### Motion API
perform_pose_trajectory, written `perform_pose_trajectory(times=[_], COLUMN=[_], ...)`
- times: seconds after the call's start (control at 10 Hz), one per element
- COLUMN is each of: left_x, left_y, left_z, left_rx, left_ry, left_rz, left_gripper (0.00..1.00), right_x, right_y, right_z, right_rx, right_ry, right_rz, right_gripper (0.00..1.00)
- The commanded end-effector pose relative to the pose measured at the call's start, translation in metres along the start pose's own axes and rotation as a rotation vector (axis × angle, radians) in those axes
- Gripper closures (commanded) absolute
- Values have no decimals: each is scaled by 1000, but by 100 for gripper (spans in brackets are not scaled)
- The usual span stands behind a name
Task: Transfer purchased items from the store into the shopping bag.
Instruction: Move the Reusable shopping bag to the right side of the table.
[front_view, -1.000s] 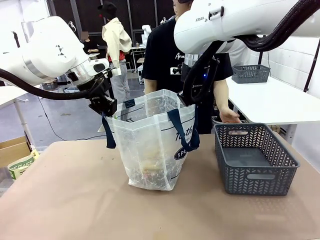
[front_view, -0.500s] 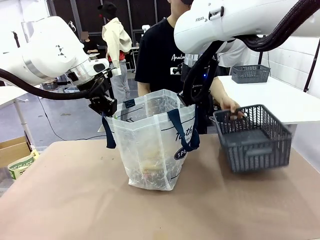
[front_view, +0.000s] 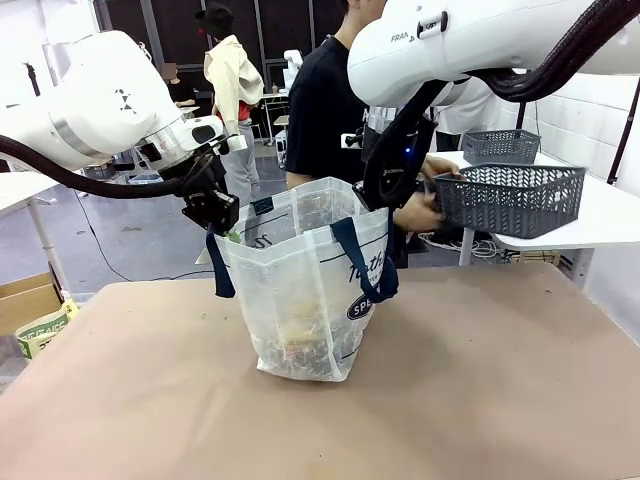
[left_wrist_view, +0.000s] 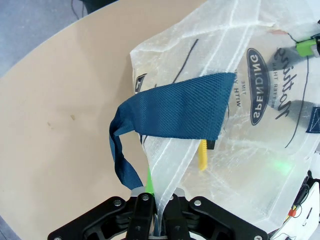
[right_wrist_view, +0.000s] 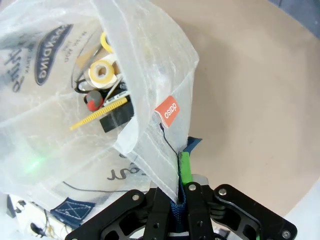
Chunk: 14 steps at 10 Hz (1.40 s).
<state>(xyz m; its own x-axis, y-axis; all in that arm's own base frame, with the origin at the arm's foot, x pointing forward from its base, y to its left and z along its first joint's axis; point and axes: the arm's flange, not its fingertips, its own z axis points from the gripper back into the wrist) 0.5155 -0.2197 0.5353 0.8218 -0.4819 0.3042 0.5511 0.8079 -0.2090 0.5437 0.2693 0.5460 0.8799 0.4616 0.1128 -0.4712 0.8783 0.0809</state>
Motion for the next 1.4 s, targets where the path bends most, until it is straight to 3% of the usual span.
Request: perform_pose_trajectory(times=[0.0, 0.6, 1.1, 1.3], left_x=[3, 5, 25, 14], left_y=[-14, -44, -59, -55], left_z=[5, 4, -14, -15], left_rx=[-37, -124, -132, -111], left_ry=[-13, -25, -82, -42], left_rz=[1, 73, 135, 108], left_gripper=[100, 100, 100, 100], right_x=[11, 42, 68, 58], right_y=[3, 5, 16, 14], right_z=[10, 14, 7, 8], right_rx=[43, 78, 104, 64], right_ry=[-4, 9, -3, 20], right_rz=[-106, -273, -350, -310], right_gripper=[100, 100, 100, 100])
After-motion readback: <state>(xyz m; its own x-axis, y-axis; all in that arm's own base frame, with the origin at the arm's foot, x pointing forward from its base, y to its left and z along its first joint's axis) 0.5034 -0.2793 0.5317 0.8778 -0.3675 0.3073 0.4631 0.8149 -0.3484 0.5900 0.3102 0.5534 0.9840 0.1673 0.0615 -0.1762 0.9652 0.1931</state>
